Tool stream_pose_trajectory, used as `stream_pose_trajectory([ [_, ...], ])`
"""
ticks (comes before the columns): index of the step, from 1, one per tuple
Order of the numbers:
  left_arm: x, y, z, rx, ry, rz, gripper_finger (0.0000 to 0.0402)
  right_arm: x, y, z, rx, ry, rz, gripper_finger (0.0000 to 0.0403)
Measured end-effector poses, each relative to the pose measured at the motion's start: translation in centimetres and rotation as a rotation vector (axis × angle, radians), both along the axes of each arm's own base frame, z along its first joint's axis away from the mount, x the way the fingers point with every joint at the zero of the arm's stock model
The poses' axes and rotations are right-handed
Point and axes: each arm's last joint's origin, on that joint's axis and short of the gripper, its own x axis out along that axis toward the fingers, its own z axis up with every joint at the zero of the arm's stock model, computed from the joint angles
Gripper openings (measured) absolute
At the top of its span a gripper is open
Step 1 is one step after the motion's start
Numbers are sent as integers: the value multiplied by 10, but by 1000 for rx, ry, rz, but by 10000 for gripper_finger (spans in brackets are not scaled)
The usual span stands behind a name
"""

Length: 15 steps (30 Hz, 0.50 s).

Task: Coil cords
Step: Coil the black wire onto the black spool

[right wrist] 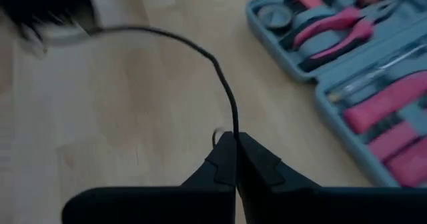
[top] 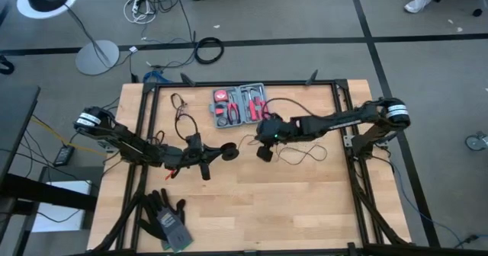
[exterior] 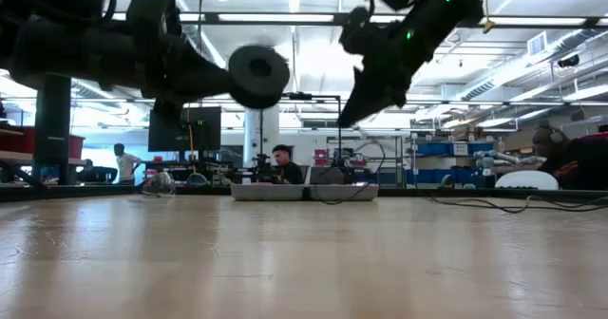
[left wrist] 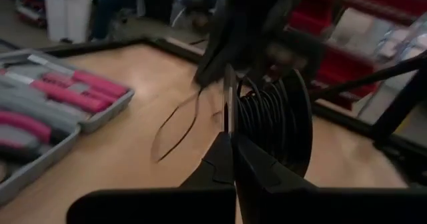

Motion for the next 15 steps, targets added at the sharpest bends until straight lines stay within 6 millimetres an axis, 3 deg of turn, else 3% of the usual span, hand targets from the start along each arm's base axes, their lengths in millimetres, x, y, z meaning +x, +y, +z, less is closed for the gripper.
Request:
stream_pose_trajectory([
  [6, 16, -2, -1, 14, 155, 56, 0, 12, -4, 33, -10, -22, 9, 0],
  [15, 38, 12, 11, 33, 298, 223, 0, 46, 19, 56, -60, -92, 132, 0],
])
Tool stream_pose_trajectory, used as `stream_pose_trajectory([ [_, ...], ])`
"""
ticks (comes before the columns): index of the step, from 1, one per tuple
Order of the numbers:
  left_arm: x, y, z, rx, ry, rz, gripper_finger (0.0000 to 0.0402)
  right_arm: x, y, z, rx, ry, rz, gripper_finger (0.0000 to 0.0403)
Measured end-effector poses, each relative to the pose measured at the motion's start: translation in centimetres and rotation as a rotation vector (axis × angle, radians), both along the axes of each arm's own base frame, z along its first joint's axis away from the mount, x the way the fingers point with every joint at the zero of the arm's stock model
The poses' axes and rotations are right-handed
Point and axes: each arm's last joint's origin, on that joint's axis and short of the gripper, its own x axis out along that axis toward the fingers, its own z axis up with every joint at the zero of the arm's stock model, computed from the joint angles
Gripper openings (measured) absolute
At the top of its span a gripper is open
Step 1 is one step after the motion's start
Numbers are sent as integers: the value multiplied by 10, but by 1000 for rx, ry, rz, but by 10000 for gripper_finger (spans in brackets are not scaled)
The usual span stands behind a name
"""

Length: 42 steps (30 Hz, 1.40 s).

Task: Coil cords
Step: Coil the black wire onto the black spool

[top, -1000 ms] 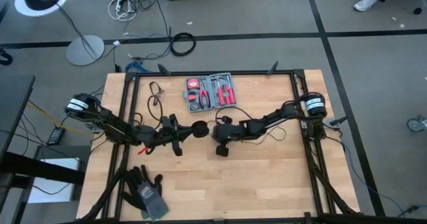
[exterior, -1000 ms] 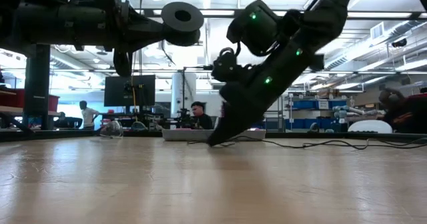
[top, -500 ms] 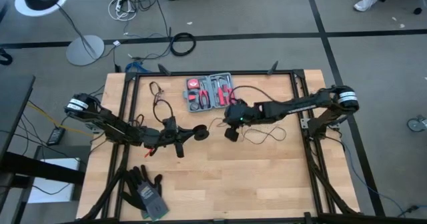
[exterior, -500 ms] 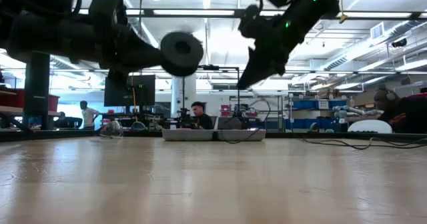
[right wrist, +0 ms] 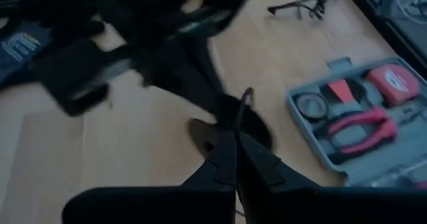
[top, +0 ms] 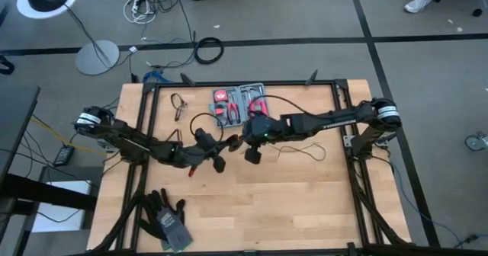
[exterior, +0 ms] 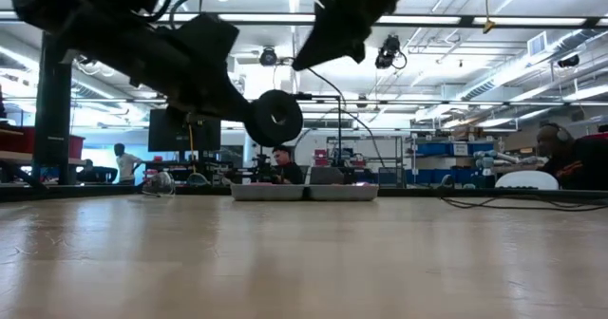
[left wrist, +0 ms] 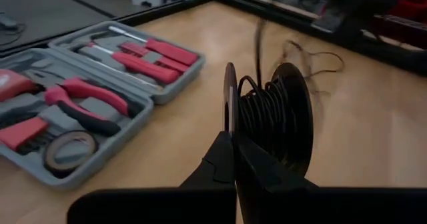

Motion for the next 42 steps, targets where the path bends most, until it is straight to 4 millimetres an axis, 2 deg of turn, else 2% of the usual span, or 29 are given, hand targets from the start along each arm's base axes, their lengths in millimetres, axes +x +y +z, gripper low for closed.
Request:
stream_pose_trajectory([
  [5, 3, 7, 5, -8, -43, 34, 0, 19, 12, -8, -10, -33, 37, 0],
  [13, 6, 8, 11, -27, -119, 35, 0, 41, 23, -52, -13, 24, 58, 0],
  [17, 7, 8, 14, -34, -152, 35, 0, 44, 25, -64, -13, 45, 34, 0],
  [26, -4, 2, 10, -62, -270, -2, 0, 34, 27, -84, -70, 154, -13, 6],
  [34, -26, -1, -3, -128, -365, -24, 0, 27, 27, -102, -51, 119, -29, 26],
  [42, -36, -1, -6, -141, -415, -37, 0, 17, 22, -124, -19, 51, -57, 27],
])
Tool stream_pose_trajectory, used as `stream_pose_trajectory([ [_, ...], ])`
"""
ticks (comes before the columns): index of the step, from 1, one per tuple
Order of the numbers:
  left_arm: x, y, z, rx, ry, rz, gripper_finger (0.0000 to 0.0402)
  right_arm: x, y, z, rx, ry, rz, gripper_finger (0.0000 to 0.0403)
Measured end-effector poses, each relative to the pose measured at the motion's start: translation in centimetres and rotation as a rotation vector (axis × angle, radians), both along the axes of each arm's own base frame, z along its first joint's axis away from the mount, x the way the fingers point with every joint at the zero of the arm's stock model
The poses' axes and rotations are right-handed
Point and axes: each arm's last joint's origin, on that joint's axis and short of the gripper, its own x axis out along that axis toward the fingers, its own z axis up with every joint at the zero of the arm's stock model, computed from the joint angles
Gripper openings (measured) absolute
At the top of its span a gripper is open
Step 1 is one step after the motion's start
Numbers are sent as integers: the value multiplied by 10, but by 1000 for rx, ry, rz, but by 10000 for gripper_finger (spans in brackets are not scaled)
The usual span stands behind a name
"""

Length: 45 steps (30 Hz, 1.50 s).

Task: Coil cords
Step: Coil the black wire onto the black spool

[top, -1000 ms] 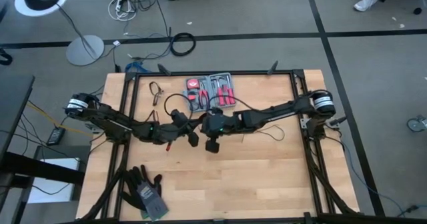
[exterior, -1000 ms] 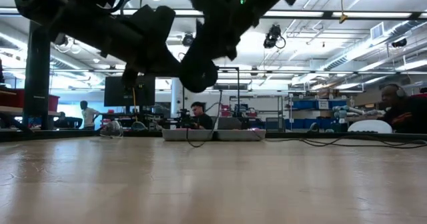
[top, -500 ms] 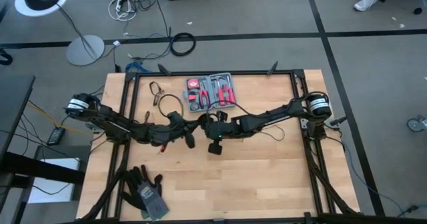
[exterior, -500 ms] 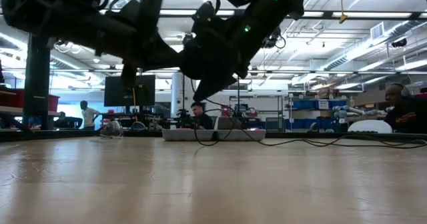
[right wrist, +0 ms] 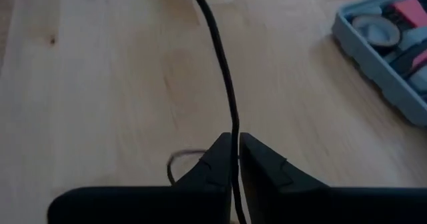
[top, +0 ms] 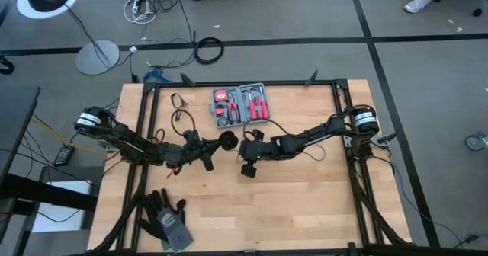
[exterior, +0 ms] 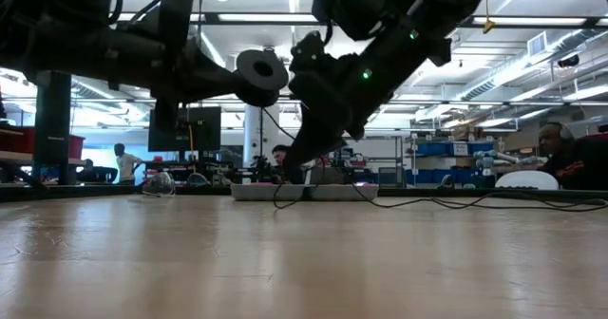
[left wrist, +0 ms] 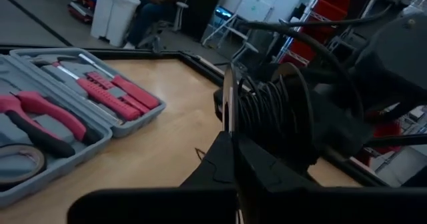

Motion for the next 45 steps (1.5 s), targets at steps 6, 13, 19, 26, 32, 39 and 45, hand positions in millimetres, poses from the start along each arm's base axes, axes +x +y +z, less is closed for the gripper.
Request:
stream_pose_trajectory([
  [6, 0, 0, 2, 1, -17, -5, 0, -8, -1, -10, 17, 8, -15, 29],
  [13, 0, 0, 3, 15, -24, -6, 0, -23, -2, -11, 38, 7, -35, 29],
  [19, 0, 0, 3, 14, -26, -16, 0, -44, -5, 1, 38, -89, -47, 28],
  [26, 0, -1, 4, 11, -32, -37, 0, -63, -10, -4, 10, -208, -16, 39],
  [32, 0, -1, 4, 9, -35, -38, 0, -67, -12, -7, 15, -198, -18, 79],
  [39, 0, -1, 4, 6, -39, -38, 0, -73, -13, 1, 11, -174, -17, 127],
  [45, 0, -1, 8, 2, -71, -48, 0, -79, -13, 7, 21, -140, -28, 138],
])
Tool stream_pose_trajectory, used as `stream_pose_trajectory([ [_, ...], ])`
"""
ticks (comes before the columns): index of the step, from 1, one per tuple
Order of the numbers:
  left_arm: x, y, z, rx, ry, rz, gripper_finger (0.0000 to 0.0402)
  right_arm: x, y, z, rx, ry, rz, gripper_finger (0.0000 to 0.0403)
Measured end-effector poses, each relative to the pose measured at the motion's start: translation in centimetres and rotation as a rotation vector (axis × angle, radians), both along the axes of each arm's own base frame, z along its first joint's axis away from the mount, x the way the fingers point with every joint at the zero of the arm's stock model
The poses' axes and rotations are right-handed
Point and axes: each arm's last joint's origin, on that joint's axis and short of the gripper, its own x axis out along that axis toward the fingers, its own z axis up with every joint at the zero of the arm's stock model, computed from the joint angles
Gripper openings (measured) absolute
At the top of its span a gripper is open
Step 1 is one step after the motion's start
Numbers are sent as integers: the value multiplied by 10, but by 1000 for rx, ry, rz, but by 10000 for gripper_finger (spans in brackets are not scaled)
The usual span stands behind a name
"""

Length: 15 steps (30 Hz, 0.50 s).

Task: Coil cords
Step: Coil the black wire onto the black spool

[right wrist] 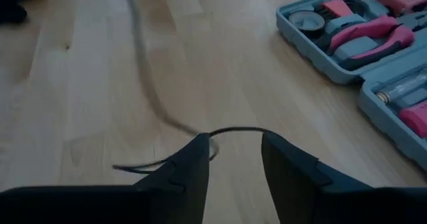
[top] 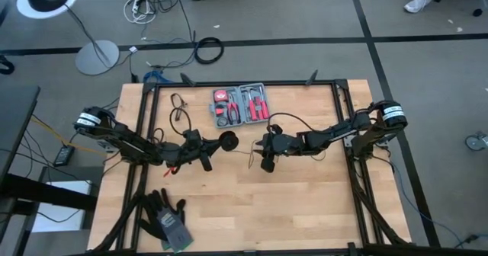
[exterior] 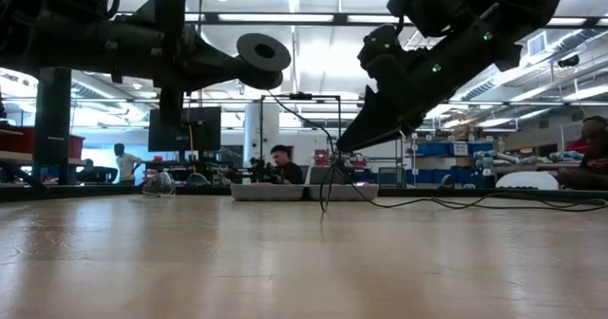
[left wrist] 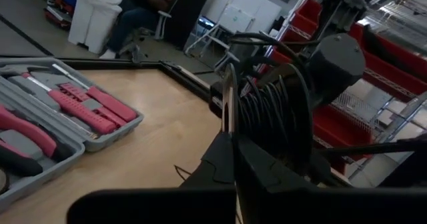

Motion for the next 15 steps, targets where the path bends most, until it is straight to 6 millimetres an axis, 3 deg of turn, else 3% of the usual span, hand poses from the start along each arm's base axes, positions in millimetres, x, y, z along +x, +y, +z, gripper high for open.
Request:
stream_pose_trajectory([
  [15, 0, 0, 2, -3, -19, -5, 0, 6, 2, -23, 0, 55, 44, 135],
])
